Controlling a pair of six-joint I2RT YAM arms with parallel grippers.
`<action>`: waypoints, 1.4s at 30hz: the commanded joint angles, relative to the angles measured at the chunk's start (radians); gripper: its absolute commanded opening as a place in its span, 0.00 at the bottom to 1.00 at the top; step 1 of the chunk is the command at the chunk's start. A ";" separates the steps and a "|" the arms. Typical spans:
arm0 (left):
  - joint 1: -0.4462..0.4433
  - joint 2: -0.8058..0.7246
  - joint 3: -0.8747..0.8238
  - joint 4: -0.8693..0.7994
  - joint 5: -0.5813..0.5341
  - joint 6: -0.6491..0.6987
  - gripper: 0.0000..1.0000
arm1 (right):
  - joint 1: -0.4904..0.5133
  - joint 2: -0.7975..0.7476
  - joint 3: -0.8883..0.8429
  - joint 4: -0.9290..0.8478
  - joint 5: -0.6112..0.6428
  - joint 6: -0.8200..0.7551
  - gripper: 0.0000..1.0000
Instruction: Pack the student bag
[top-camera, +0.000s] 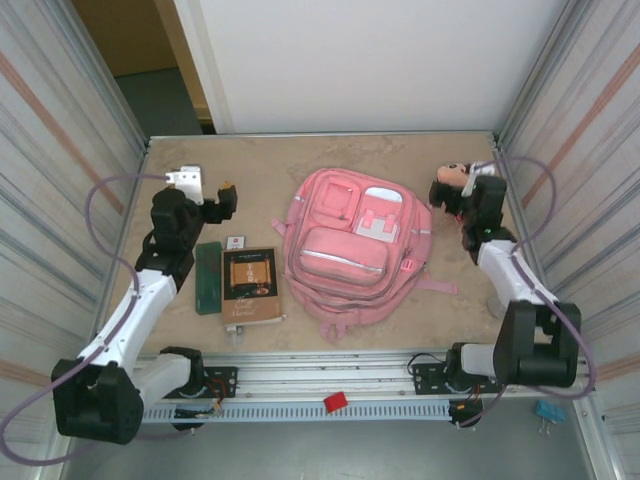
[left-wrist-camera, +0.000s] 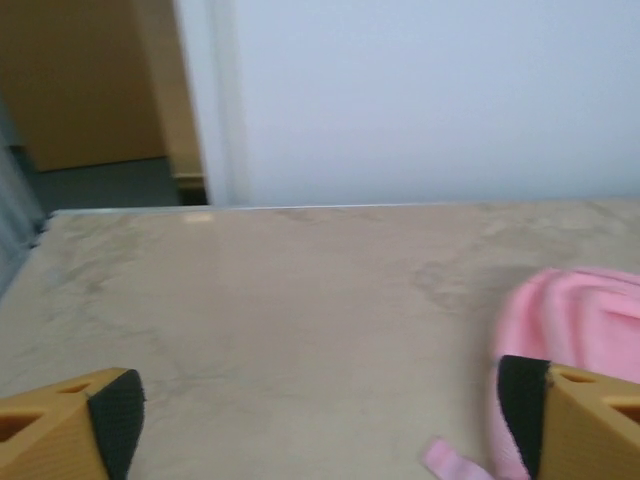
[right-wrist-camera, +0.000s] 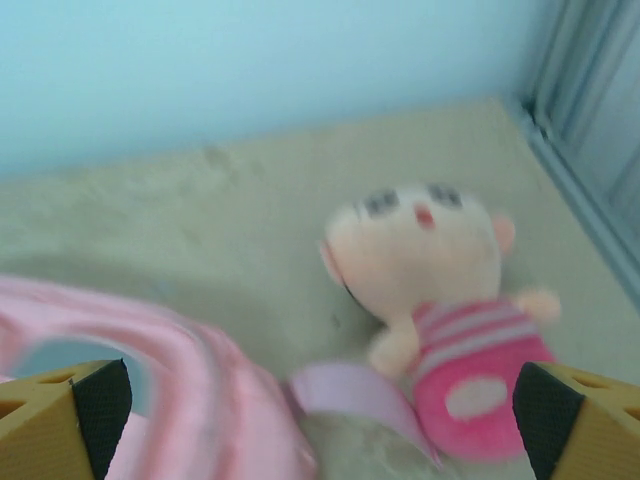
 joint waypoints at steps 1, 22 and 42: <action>-0.061 0.011 0.072 -0.223 0.210 -0.083 0.87 | -0.023 -0.075 0.138 -0.383 -0.255 0.117 0.99; -0.312 0.671 0.216 -0.049 0.339 -0.401 0.49 | 0.134 0.038 -0.130 -0.415 -0.200 0.543 0.66; -0.154 0.527 0.095 -0.147 0.254 -0.373 0.52 | 0.383 0.453 0.124 -0.047 -0.225 0.634 0.66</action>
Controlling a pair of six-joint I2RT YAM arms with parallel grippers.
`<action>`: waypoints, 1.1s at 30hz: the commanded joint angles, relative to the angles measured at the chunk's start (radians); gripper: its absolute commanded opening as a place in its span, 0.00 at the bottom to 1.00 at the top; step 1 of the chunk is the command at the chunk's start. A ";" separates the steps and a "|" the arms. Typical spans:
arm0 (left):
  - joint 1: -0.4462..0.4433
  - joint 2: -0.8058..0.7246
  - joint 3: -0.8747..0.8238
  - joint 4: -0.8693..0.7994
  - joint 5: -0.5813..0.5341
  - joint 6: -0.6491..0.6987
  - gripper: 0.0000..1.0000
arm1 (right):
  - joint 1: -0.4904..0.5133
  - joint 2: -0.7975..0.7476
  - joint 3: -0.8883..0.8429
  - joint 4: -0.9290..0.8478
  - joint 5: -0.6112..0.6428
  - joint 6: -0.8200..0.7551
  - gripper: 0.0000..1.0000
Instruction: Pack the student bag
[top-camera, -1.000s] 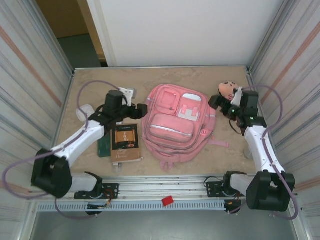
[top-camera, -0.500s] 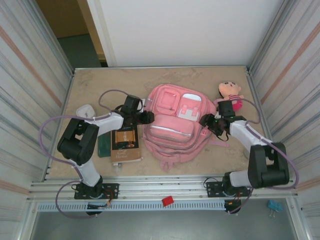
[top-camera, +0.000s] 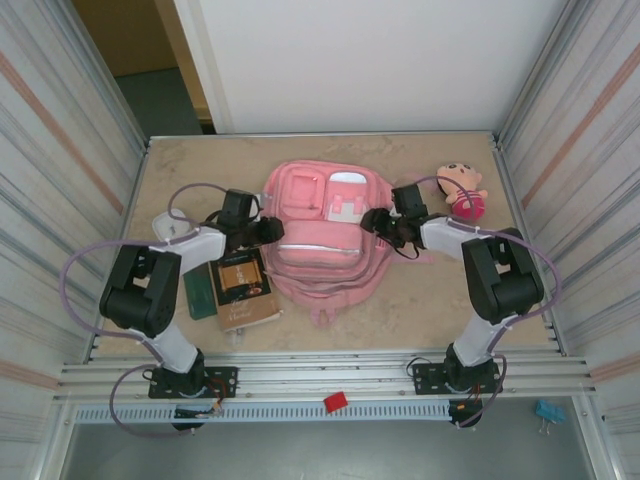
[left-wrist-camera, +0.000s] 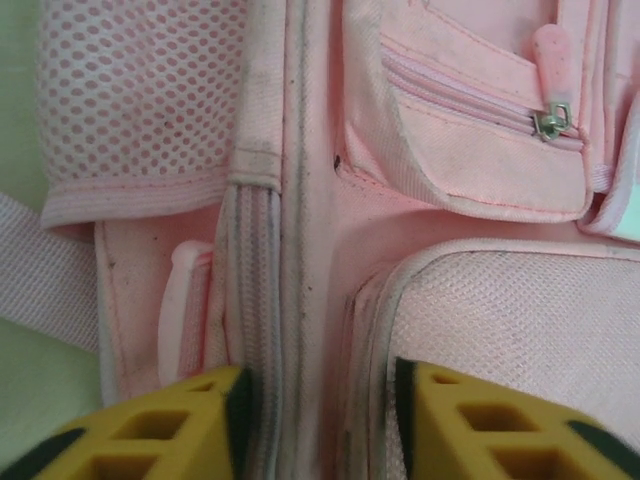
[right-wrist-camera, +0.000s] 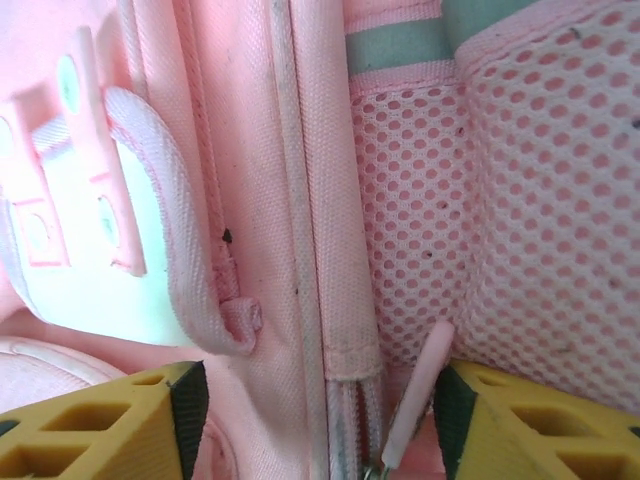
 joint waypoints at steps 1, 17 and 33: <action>0.000 -0.099 0.005 -0.078 -0.023 0.063 0.58 | -0.008 -0.037 0.044 0.027 -0.016 0.016 0.69; -0.421 -0.238 0.059 -0.225 -0.088 1.127 0.70 | -0.187 -0.621 -0.130 -0.323 -0.231 -0.145 0.77; -0.444 0.015 0.117 -0.095 -0.103 1.301 0.89 | -0.190 -0.757 -0.350 -0.172 -0.309 -0.092 0.78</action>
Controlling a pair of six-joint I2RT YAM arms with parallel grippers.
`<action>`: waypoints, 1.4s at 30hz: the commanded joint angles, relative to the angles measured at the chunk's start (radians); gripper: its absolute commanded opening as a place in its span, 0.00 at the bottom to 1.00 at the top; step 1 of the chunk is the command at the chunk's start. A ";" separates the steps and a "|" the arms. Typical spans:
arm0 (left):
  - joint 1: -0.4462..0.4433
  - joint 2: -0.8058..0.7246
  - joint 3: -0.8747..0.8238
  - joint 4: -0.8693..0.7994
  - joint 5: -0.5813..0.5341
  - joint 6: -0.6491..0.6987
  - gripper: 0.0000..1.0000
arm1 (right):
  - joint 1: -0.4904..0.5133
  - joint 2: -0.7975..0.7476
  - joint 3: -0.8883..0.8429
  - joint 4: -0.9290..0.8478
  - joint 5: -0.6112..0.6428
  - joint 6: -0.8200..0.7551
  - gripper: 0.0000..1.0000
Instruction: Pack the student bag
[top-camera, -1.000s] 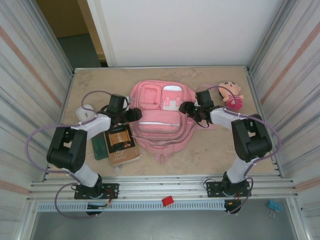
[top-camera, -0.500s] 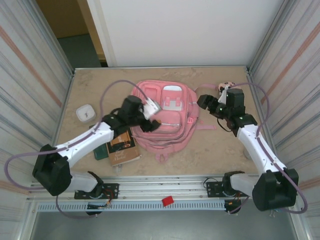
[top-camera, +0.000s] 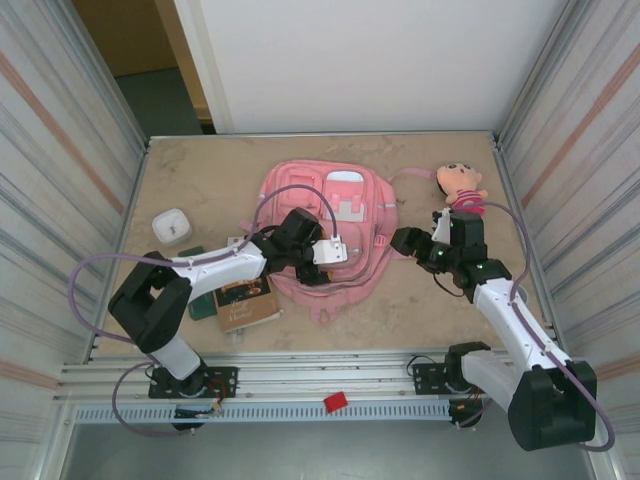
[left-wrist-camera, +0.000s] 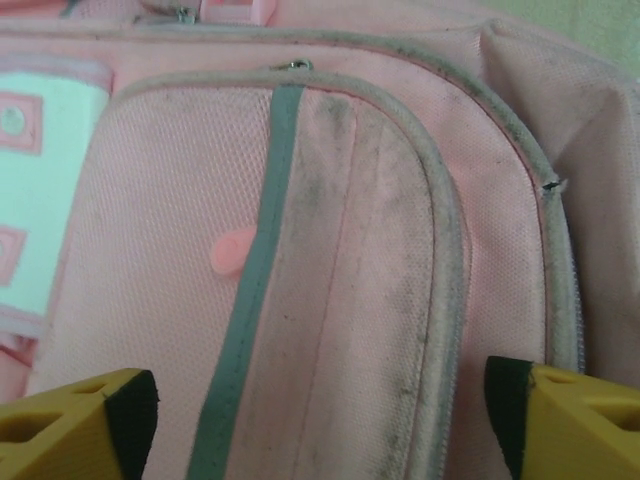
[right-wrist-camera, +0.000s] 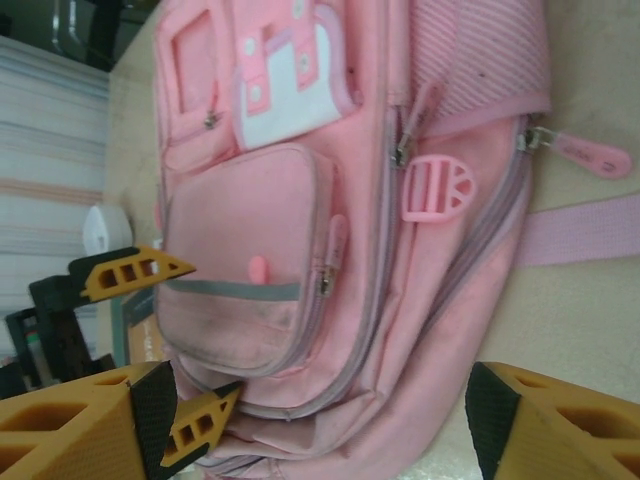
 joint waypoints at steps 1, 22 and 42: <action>0.004 0.037 0.012 0.046 -0.013 0.061 0.88 | -0.007 -0.006 -0.016 0.058 -0.044 -0.008 0.78; 0.272 -0.217 0.091 -0.076 0.599 -0.026 0.00 | -0.191 0.267 -0.030 0.395 -0.352 -0.124 0.80; 0.404 -0.206 0.120 -0.006 0.787 -0.110 0.00 | -0.141 0.678 0.057 0.869 -0.664 -0.062 0.83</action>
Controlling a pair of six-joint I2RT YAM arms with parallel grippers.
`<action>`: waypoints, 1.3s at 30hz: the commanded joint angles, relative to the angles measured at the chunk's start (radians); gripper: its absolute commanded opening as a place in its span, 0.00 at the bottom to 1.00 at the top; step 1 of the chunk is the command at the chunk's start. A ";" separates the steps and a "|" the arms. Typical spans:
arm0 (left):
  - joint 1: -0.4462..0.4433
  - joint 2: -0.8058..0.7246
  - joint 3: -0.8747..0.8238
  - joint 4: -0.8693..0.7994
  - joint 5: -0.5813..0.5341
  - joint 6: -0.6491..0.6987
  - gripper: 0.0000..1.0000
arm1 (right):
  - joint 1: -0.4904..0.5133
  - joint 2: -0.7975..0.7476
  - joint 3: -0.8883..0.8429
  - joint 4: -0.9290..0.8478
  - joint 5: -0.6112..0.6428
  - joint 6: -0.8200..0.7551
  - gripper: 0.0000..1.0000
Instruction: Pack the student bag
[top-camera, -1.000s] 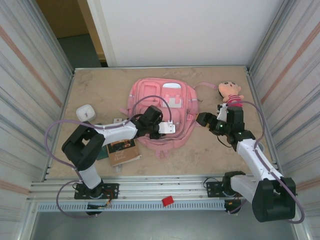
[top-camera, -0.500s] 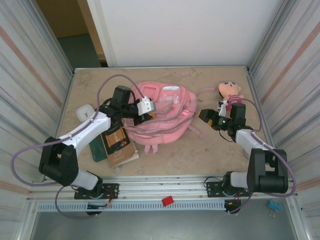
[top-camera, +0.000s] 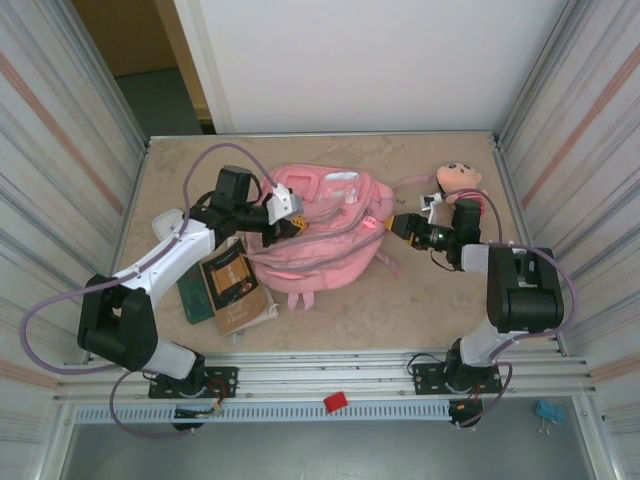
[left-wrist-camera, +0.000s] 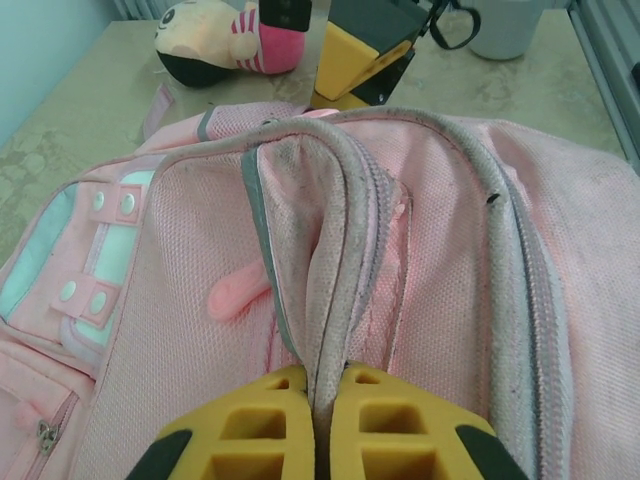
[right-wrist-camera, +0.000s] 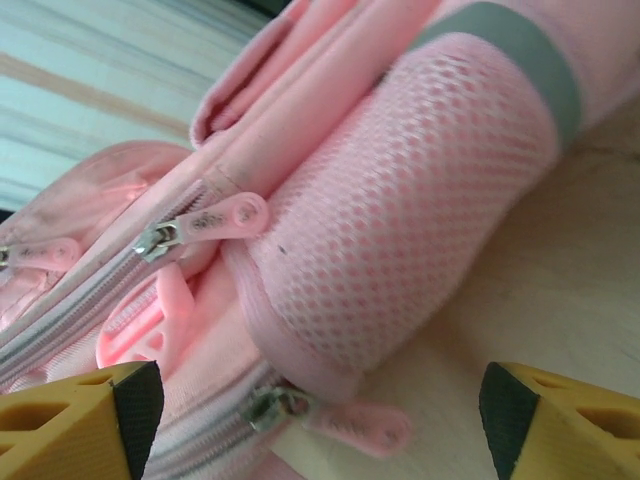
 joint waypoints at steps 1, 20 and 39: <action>0.029 -0.025 0.021 0.142 0.132 -0.068 0.00 | 0.031 0.031 0.040 0.115 -0.106 0.037 0.81; 0.043 -0.019 -0.006 0.193 0.073 -0.093 0.00 | 0.010 -0.111 0.047 -0.171 -0.108 -0.091 0.27; -0.131 0.046 0.035 0.255 -0.429 -0.312 0.00 | 0.166 -0.389 0.173 -0.692 0.231 -0.286 0.00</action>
